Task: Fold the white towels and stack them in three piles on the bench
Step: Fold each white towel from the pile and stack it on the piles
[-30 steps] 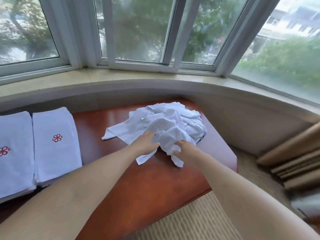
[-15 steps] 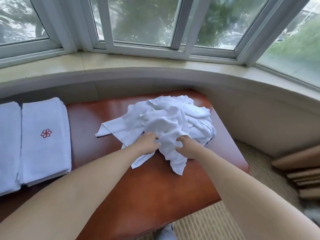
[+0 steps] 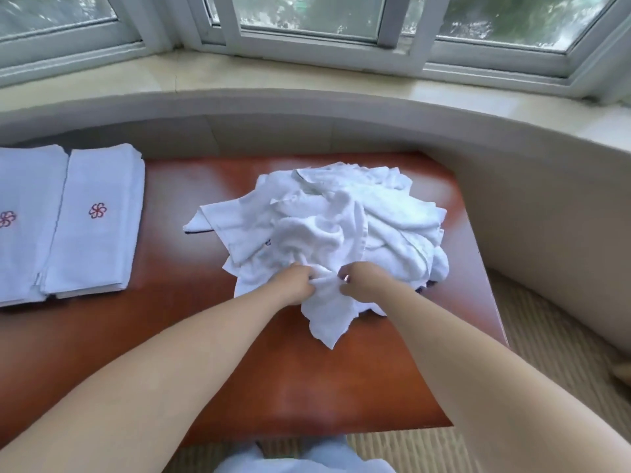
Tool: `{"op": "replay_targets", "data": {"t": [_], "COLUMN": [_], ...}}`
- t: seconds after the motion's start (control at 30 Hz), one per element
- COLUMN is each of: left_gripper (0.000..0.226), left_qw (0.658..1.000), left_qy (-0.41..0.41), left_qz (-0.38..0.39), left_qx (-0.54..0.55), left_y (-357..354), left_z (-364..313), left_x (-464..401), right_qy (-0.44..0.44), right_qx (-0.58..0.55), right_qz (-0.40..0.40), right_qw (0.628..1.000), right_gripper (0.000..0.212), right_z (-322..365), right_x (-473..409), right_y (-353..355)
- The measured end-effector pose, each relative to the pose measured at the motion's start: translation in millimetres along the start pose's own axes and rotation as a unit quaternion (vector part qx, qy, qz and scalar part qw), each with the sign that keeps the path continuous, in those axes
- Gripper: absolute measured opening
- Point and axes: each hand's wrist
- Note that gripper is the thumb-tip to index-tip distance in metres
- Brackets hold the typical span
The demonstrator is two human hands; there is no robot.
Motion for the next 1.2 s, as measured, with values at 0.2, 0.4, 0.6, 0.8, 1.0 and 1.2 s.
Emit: {"op": "replay_targets", "data": {"t": [0.2, 0.4, 0.6, 0.8, 1.0, 1.2], "left_gripper": [0.010, 0.026, 0.021, 0.022, 0.021, 0.015], "left_qw": [0.997, 0.994, 0.945, 0.894, 0.871, 0.885], "left_qy": [0.047, 0.051, 0.043, -0.017, -0.003, 0.008], "left_qz": [0.066, -0.098, -0.311, -0.426, -0.470, -0.383], "left_qx": [0.014, -0.005, 0.089, 0.141, 0.139, 0.265], "left_y": [-0.6, 73.0, 161.7, 215.0, 216.6, 206.7], "left_z": [-9.2, -21.2, -39.1, -48.0, -46.2, -44.8], "left_x": [24.4, 58.6, 127.2, 195.1, 227.9, 252.7], "right_qy": [0.046, 0.102, 0.186, 0.267, 0.185, 0.130], "right_qx": [-0.028, -0.150, -0.251, -0.302, -0.243, -0.152], "right_qz": [0.110, 0.013, -0.107, -0.196, 0.027, 0.165], "right_qw": [0.993, 0.983, 0.944, 0.894, 0.952, 0.966], "right_gripper": [0.014, 0.027, 0.022, 0.024, 0.030, 0.041], "right_z": [-6.6, 36.6, 80.8, 120.1, 134.7, 140.6], "right_x": [15.8, 51.8, 110.3, 166.0, 194.4, 195.2], "right_y": [13.7, 93.6, 163.9, 205.5, 210.8, 213.2]}}
Point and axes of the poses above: each hand's wrist, its own x-axis away from the middle knuckle, its own y-axis out of the back of the hand, z = x × y, and after that the axes turned 14 degrees about -y, right-handed
